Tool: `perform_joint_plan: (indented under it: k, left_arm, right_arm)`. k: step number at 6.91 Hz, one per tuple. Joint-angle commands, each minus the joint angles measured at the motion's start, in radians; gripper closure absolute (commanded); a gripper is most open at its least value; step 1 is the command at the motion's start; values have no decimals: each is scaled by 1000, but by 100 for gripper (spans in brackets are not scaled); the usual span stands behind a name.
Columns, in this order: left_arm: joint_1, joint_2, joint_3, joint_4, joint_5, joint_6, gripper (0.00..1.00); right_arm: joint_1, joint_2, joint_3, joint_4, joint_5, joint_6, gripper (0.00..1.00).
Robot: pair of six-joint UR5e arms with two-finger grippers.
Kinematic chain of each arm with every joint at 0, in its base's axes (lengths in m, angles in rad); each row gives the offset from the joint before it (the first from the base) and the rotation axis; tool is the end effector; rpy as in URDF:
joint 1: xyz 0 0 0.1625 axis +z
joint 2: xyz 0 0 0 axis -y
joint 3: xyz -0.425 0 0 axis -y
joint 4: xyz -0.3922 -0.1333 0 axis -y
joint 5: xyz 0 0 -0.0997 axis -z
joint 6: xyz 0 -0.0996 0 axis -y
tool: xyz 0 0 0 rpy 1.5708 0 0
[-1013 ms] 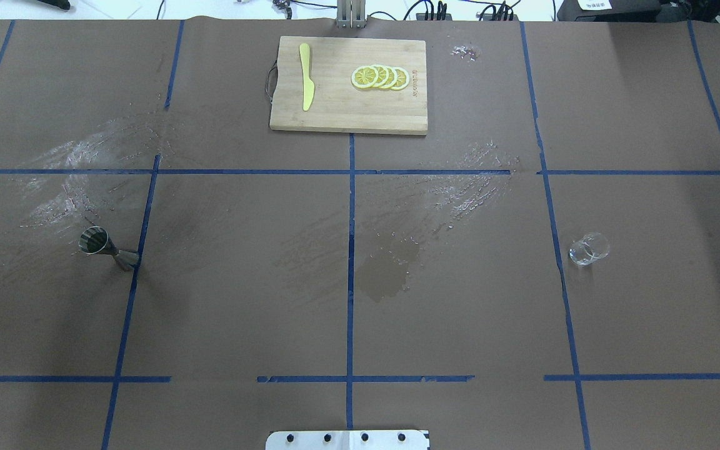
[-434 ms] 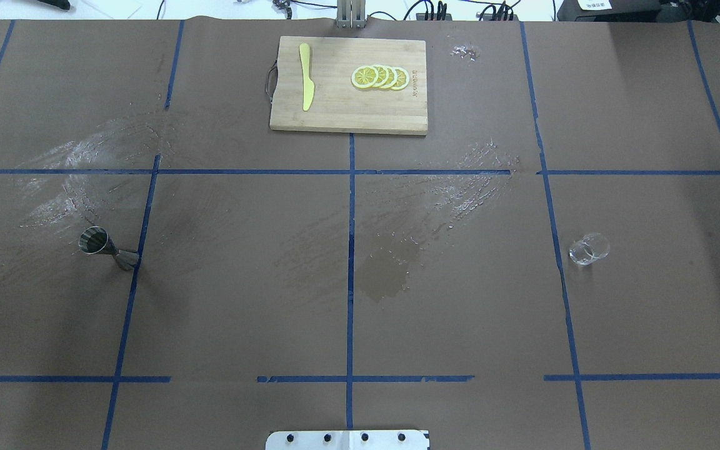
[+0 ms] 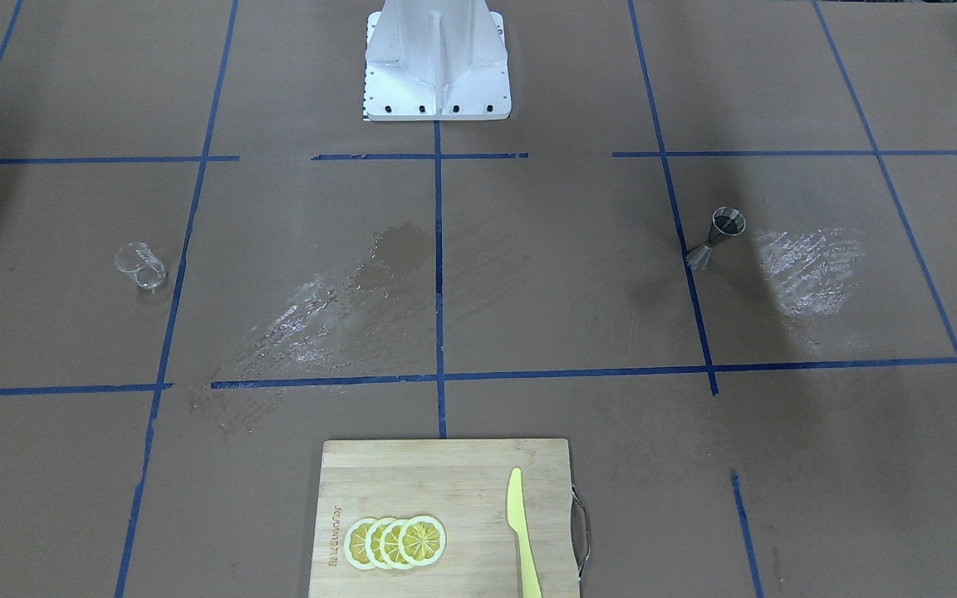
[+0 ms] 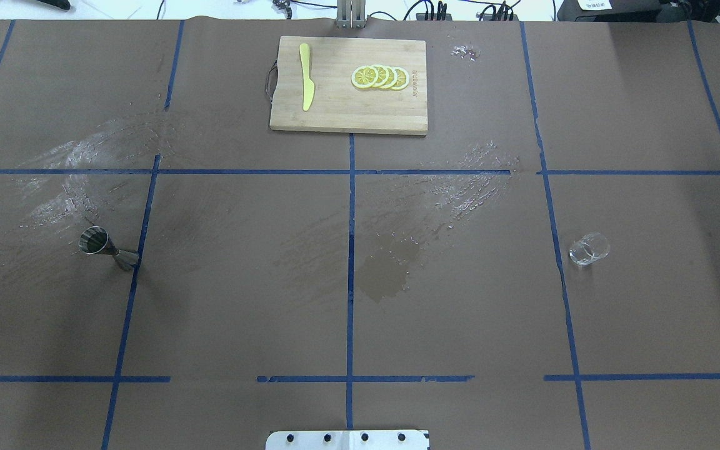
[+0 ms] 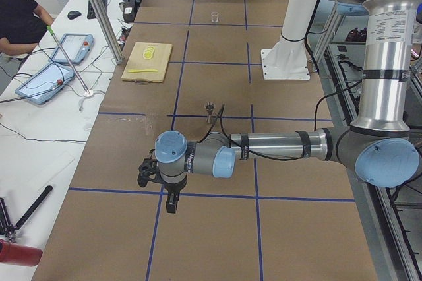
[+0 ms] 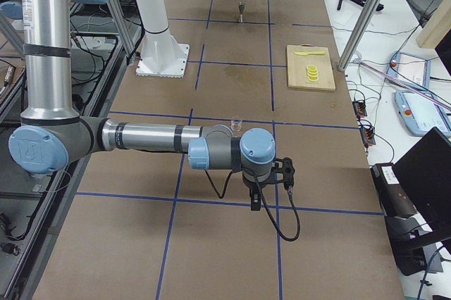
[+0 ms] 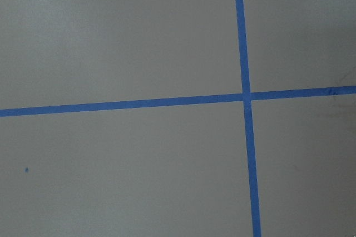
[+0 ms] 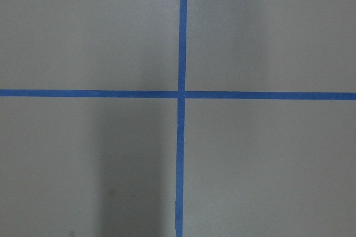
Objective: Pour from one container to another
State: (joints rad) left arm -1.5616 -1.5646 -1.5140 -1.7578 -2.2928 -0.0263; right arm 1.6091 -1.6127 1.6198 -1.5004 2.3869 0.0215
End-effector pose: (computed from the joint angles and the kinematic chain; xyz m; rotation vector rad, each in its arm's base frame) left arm -0.0629 -0.4976 0.6740 0.1058 0.7230 0.0284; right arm 0.0790 -0.4764 0.6447 0.0800 -0.8150 0.0248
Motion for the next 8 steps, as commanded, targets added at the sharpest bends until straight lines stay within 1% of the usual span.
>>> perform_joint_plan:
  k: [1, 5, 8]
  left_arm:
    - [0, 0, 0, 0, -1, 0, 0]
    - [1, 0, 0, -3, -2, 0, 0]
    - [0, 0, 0, -28, -4, -1, 0]
  right_arm:
    - [0, 0, 0, 0, 0, 0, 0]
    - [0, -1, 5, 0, 0, -2, 0]
    - [0, -1, 3, 0, 0, -3, 0]
